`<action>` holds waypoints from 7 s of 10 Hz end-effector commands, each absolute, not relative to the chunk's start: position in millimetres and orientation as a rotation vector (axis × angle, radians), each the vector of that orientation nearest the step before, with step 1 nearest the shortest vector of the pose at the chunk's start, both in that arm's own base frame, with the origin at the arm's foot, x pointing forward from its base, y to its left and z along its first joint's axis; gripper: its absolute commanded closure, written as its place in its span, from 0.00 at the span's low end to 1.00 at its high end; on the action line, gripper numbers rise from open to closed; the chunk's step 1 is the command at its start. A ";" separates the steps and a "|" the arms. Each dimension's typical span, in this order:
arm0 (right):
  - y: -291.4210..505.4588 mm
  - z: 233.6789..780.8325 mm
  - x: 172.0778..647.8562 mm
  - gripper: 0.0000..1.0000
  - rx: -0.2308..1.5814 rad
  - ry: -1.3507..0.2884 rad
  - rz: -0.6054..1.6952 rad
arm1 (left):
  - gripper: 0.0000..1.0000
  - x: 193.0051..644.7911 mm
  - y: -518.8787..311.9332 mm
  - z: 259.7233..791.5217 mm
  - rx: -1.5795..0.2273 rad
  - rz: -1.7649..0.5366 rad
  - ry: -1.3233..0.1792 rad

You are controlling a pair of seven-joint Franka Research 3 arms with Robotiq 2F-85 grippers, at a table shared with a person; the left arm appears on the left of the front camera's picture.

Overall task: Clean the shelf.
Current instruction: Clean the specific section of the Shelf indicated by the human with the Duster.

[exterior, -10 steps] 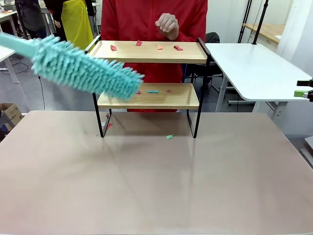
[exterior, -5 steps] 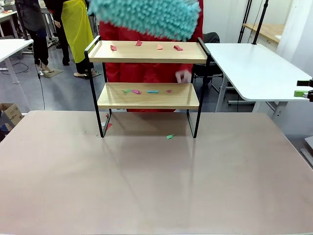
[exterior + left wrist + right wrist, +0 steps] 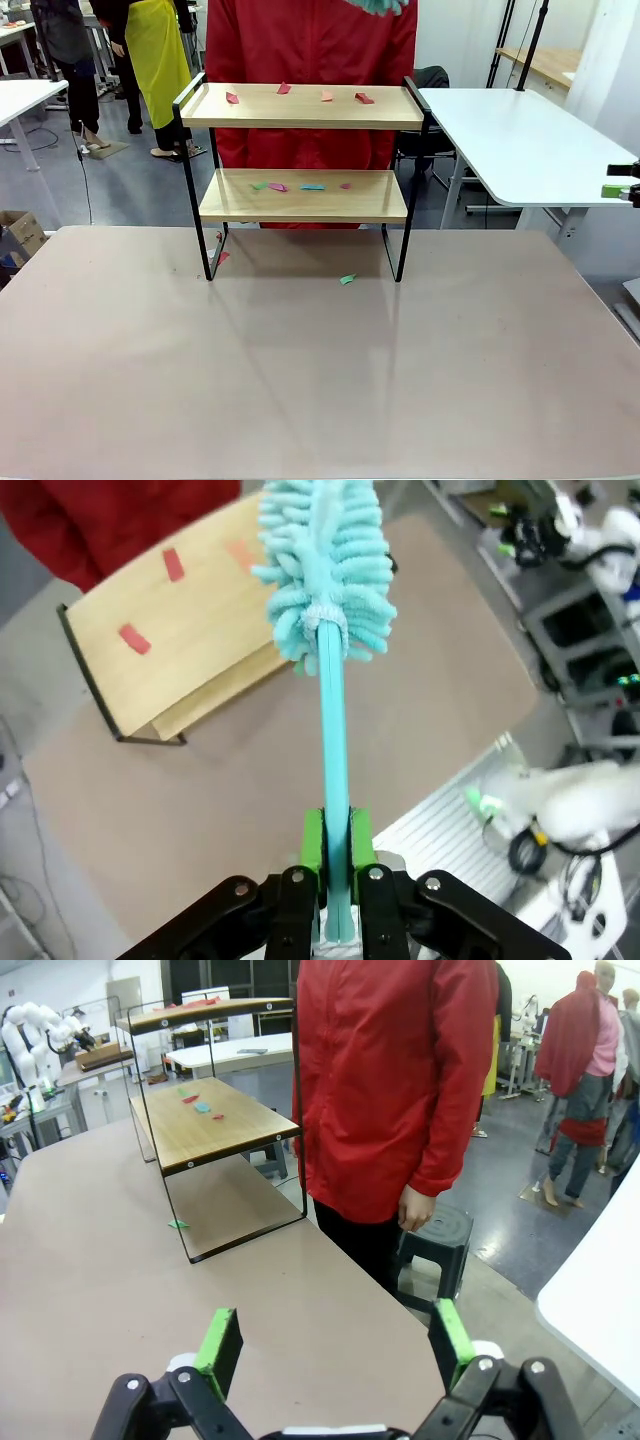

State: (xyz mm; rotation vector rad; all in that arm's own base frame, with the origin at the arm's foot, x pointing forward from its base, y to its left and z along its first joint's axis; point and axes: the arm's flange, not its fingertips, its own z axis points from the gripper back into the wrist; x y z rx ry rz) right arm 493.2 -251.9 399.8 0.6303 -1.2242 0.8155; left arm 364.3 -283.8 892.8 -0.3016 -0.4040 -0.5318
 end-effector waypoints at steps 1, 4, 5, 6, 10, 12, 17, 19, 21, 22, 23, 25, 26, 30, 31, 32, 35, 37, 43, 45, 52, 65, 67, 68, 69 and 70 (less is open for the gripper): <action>-250.3 402.7 493.9 0.00 0.628 -1.228 0.820 | 0.87 374.2 -336.8 908.3 -0.227 -0.355 -0.470; -250.3 402.7 493.9 0.00 0.628 -1.228 0.820 | 0.87 377.5 -393.6 884.3 -0.181 -0.356 -0.499; -250.3 402.7 493.9 0.00 0.628 -1.228 0.820 | 0.87 377.9 -412.4 874.8 -0.167 -0.321 -0.514; -250.3 402.7 493.9 0.00 0.628 -1.228 0.820 | 0.87 378.2 -430.5 865.1 -0.151 -0.295 -0.523; -250.3 402.7 493.9 0.00 0.628 -1.228 0.820 | 0.87 355.1 -464.2 826.5 -0.088 -0.175 -0.592; -250.3 402.7 493.9 0.00 0.628 -1.228 0.820 | 0.87 343.5 -478.0 805.4 -0.057 -0.183 -0.568; -250.3 402.7 493.9 0.00 0.628 -1.228 0.820 | 0.87 340.5 -497.8 746.9 -0.006 -0.181 -0.532; -250.3 402.7 493.9 0.00 0.628 -1.228 0.820 | 0.87 342.0 -502.2 732.2 0.028 -0.205 -0.476; -250.3 402.7 493.9 0.00 0.628 -1.228 0.820 | 0.87 347.0 -501.8 719.5 0.048 -0.226 -0.411; -250.3 402.7 493.9 0.00 0.628 -1.228 0.820 | 0.87 349.5 -500.4 715.4 0.051 -0.222 -0.388; -250.3 402.7 493.9 0.00 0.628 -1.228 0.820 | 0.87 354.1 -502.3 709.2 0.043 -0.255 -0.334; -250.3 402.7 493.9 0.00 0.628 -1.228 0.820 | 0.87 351.7 -507.9 710.6 0.047 -0.222 -0.392; -250.3 402.7 493.9 0.00 0.628 -1.228 0.820 | 0.87 351.7 -507.9 710.6 0.047 -0.222 -0.392; -250.3 402.7 493.9 0.00 0.628 -1.228 0.820 | 0.87 376.2 -487.9 705.0 0.097 -0.193 -0.284; -250.3 402.7 493.9 0.00 0.628 -1.228 0.820 | 0.87 381.0 -478.1 702.7 0.114 -0.174 -0.262; -250.3 402.7 493.9 0.00 0.628 -1.228 0.820 | 0.87 386.3 -467.3 699.9 0.106 -0.175 -0.240; -250.3 402.7 493.9 0.00 0.628 -1.228 0.820 | 0.87 397.5 -435.0 697.3 0.105 -0.155 -0.189; -250.3 402.7 493.9 0.00 0.628 -1.228 0.820 | 0.87 404.3 -409.8 696.1 0.114 -0.177 -0.164; -250.3 402.7 493.9 0.00 0.628 -1.228 0.820 | 0.87 416.7 -337.4 684.7 0.184 -0.053 -0.110; -250.3 402.7 493.9 0.00 0.628 -1.228 0.820 | 0.87 413.2 -297.2 686.5 0.266 0.066 -0.116; -250.3 402.7 493.9 0.00 0.628 -1.228 0.820 | 0.87 384.7 -279.9 707.3 0.322 0.202 -0.288; -250.3 402.7 493.9 0.00 0.628 -1.228 0.820 | 0.87 378.8 -196.9 751.0 0.117 -0.021 -0.438; -250.3 402.7 493.9 0.00 0.628 -1.228 0.820 | 0.87 379.7 -178.4 739.9 -0.043 -0.168 -0.487; -250.3 402.7 493.9 0.00 0.628 -1.228 0.820 | 0.87 380.3 -168.8 734.9 -0.093 -0.230 -0.514; -250.3 402.7 493.9 0.00 0.628 -1.228 0.820 | 0.87 382.9 -159.5 733.4 -0.135 -0.294 -0.531; -250.3 402.7 493.9 0.00 0.628 -1.228 0.820 | 0.87 386.2 -148.6 732.0 -0.173 -0.361 -0.542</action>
